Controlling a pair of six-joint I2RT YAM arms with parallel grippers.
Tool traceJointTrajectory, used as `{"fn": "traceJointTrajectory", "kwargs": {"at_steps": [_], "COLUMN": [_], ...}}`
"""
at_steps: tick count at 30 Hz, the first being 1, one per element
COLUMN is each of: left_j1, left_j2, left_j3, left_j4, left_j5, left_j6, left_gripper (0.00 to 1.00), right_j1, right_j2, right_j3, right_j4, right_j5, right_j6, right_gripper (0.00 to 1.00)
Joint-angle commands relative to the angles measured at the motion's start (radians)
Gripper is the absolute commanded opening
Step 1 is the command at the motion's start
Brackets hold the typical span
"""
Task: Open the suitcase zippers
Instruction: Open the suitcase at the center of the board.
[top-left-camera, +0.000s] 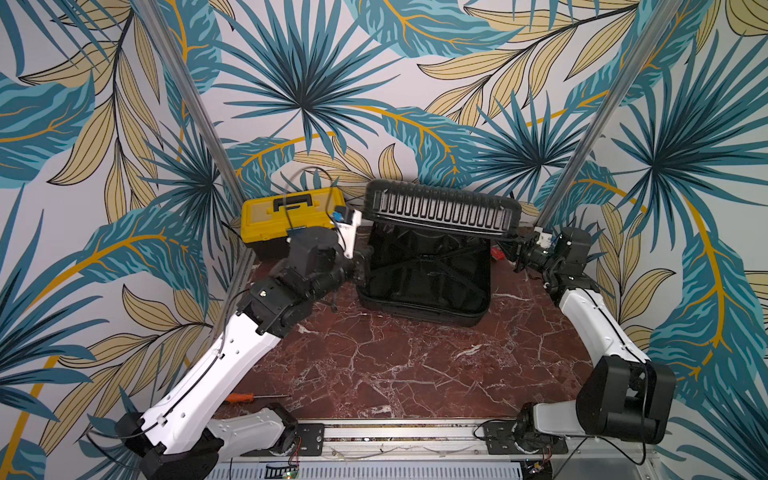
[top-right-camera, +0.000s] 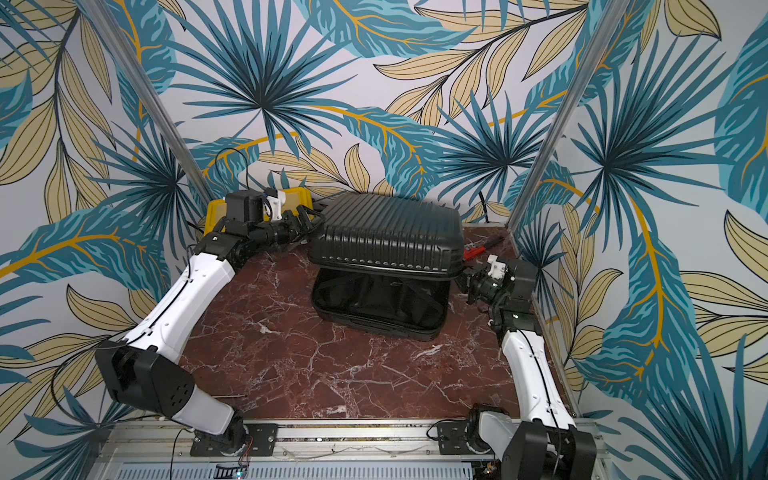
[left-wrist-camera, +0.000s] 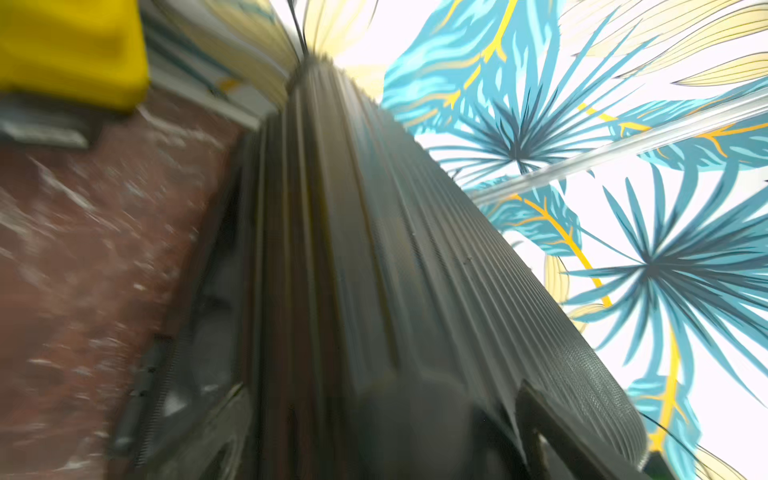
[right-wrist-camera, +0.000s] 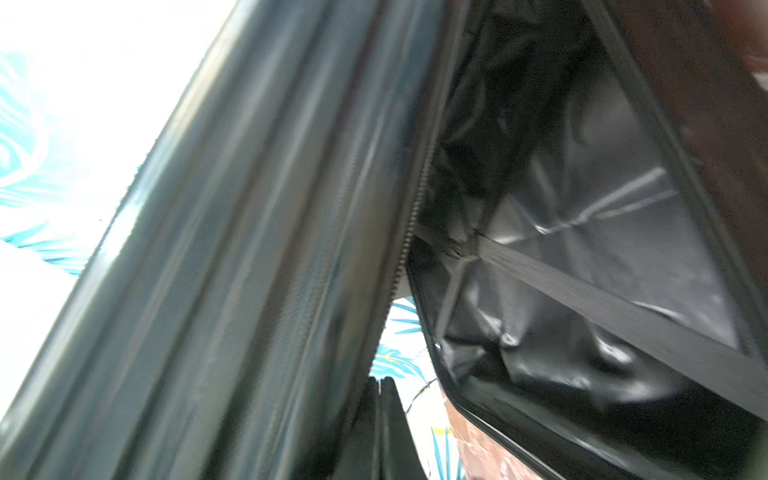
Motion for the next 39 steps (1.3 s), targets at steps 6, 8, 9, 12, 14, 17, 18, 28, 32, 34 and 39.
{"fn": "traceJointTrajectory", "kwargs": {"at_steps": [6, 8, 9, 12, 14, 17, 18, 28, 32, 34, 39], "left_j1": [-0.08, -0.185, -0.237, -0.401, -0.536, -0.689, -0.728, -0.734, -0.633, -0.594, -0.546], "left_j2": [-0.205, -0.247, -0.272, -0.342, -0.364, -0.339, -0.31, -0.078, 0.046, 0.134, 0.283], "left_j3": [0.066, -0.001, -0.05, -0.202, -0.291, -0.403, -0.419, -0.344, -0.296, -0.247, -0.166], "left_j4": [-0.134, -0.14, -0.14, -0.139, -0.141, -0.136, -0.137, 0.06, 0.155, 0.158, 0.13], "left_j5": [-0.388, -0.445, -0.449, -0.433, -0.432, -0.432, -0.393, -0.721, -0.728, -0.731, -0.666], "left_j6": [0.293, 0.375, 0.41, 0.501, 0.557, 0.605, 0.623, 0.675, 0.73, 0.741, 0.717], "left_gripper": [0.72, 0.39, 0.21, 0.0, 0.0, 0.0, 0.0, 0.0, 0.0, 0.0, 0.0], "right_j1": [0.013, 0.014, 0.013, 0.014, 0.014, 0.013, 0.013, 0.014, 0.013, 0.013, 0.011], "right_j2": [0.168, 0.207, 0.224, 0.282, 0.324, 0.405, 0.43, 0.484, 0.474, 0.477, 0.501], "right_j3": [0.145, 0.18, 0.2, 0.259, 0.294, 0.36, 0.384, 0.471, 0.464, 0.473, 0.537], "right_j4": [0.15, 0.151, 0.146, 0.116, 0.109, 0.108, 0.108, 0.086, 0.086, 0.083, 0.067], "right_j5": [0.026, 0.031, 0.032, 0.034, 0.033, 0.025, 0.022, 0.018, 0.013, 0.009, 0.004], "right_j6": [0.024, 0.015, 0.008, -0.026, -0.039, -0.047, -0.046, -0.048, -0.048, -0.048, -0.046], "right_gripper": [0.0, 0.0, 0.0, 0.0, 0.0, 0.0, 0.0, 0.0, 0.0, 0.0, 0.0]}}
